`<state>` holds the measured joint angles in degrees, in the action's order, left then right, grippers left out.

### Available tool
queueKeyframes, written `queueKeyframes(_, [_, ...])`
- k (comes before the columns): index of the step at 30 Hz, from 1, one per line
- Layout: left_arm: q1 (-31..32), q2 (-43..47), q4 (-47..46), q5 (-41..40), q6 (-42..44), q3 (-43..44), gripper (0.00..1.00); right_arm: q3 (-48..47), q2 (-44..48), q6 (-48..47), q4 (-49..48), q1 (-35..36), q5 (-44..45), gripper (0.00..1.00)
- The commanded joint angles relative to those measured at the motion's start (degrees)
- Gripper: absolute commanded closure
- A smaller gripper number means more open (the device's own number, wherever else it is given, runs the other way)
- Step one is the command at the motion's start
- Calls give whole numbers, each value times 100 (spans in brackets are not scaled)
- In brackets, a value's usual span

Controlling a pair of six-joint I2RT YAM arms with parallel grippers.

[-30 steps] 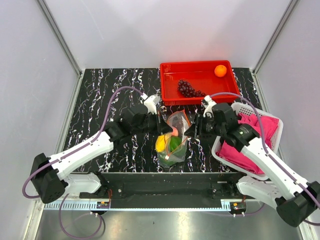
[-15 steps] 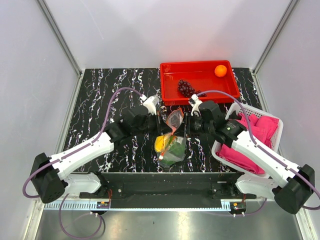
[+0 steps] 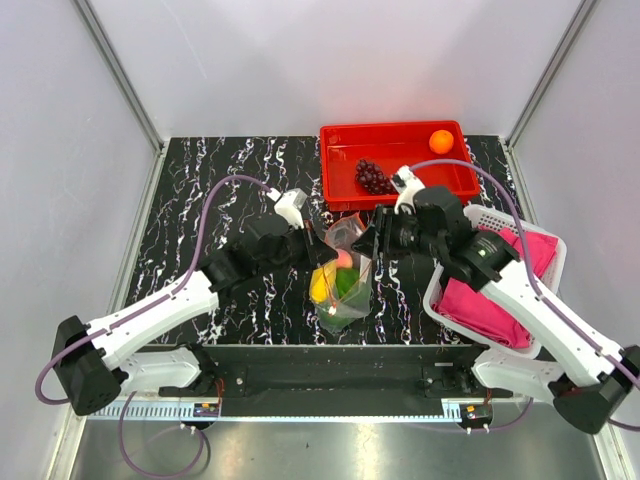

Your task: Open the zip-top bag and remove the fake food

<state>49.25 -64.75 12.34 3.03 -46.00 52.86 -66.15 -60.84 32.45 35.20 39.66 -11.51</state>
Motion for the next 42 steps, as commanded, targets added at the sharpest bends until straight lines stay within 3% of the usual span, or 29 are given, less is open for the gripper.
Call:
queueKeyframes(1, [23, 86, -451, -197, -67, 5, 100, -171, -656, 226, -486, 51, -141, 58])
queueKeyframes(8, [119, -46, -583, -206, -129, 31, 100, 365, -1517, 526, -1374, 51, -62, 70])
queueKeyframes(14, [251, -309, -715, -101, -138, 119, 100, 840, -2089, 228, -1446, 51, -19, 69])
queueKeyframes(21, [313, -354, -724, -153, -76, 14, 100, 1333, -2221, -475, -1428, 42, 334, 54])
queueKeyframes(34, [313, -240, -619, -215, -129, -180, 100, 1684, -2398, -959, -1384, 42, 508, 25])
queueKeyframes(42, [313, -82, -425, -285, -111, -294, 100, 1974, -2327, -960, -1297, 42, 834, 20])
